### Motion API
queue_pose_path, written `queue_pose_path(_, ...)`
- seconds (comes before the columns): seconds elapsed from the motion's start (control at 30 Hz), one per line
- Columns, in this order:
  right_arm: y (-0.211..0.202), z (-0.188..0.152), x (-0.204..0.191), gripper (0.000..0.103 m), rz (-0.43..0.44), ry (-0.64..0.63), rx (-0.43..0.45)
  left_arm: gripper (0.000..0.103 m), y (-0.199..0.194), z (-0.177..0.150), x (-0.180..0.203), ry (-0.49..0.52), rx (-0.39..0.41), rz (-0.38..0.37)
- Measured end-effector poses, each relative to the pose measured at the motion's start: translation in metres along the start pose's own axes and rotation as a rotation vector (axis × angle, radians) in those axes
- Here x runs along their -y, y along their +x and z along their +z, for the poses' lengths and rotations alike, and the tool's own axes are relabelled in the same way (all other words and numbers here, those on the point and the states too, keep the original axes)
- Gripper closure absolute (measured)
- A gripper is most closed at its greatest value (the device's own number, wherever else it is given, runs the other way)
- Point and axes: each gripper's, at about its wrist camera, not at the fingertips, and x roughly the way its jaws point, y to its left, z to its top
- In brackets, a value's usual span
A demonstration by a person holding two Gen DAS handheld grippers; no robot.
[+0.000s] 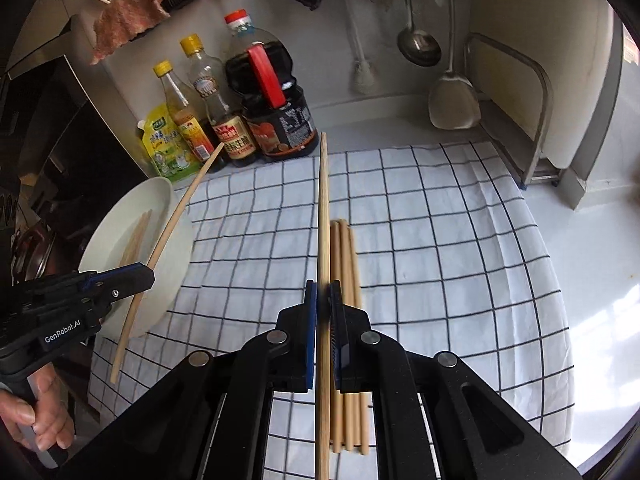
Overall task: Organize utensils
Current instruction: 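Carry the held chopstick into the white bowl with the left tool while the right tool carries its own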
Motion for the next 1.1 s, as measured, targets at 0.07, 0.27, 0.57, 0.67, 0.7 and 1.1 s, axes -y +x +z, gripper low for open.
queue_pose_path(0.07, -0.001, 0.008, -0.021, 0.097, 0.015, -0.027, 0.02, 0.096, -0.015, 0.003, -0.02, -0.017, 0.028, 0.008)
queue_pose_path(0.27, 0.013, 0.029, -0.087, 0.097, 0.106, -0.089, 0.035, 0.096, -0.044, 0.001, -0.084, -0.065, 0.066, 0.07)
queue_pose_path(0.57, 0.072, 0.039, -0.201, 0.097, 0.222, -0.221, -0.07, 0.096, -0.036, -0.023, -0.182, -0.174, 0.015, 0.138)
queue_pose_path(0.67, 0.094, 0.039, -0.233, 0.097, 0.239, -0.266, -0.115, 0.096, -0.026, -0.027, -0.206, -0.202, -0.001, 0.139)
queue_pose_path(0.7, 0.103, 0.04, -0.242, 0.097, 0.243, -0.276, -0.13, 0.096, -0.022, -0.027, -0.212, -0.209, -0.008, 0.138)
queue_pose_path(1.1, 0.166, 0.043, -0.263, 0.097, 0.165, -0.235, -0.269, 0.096, 0.026, -0.028, -0.242, -0.227, -0.087, 0.105)
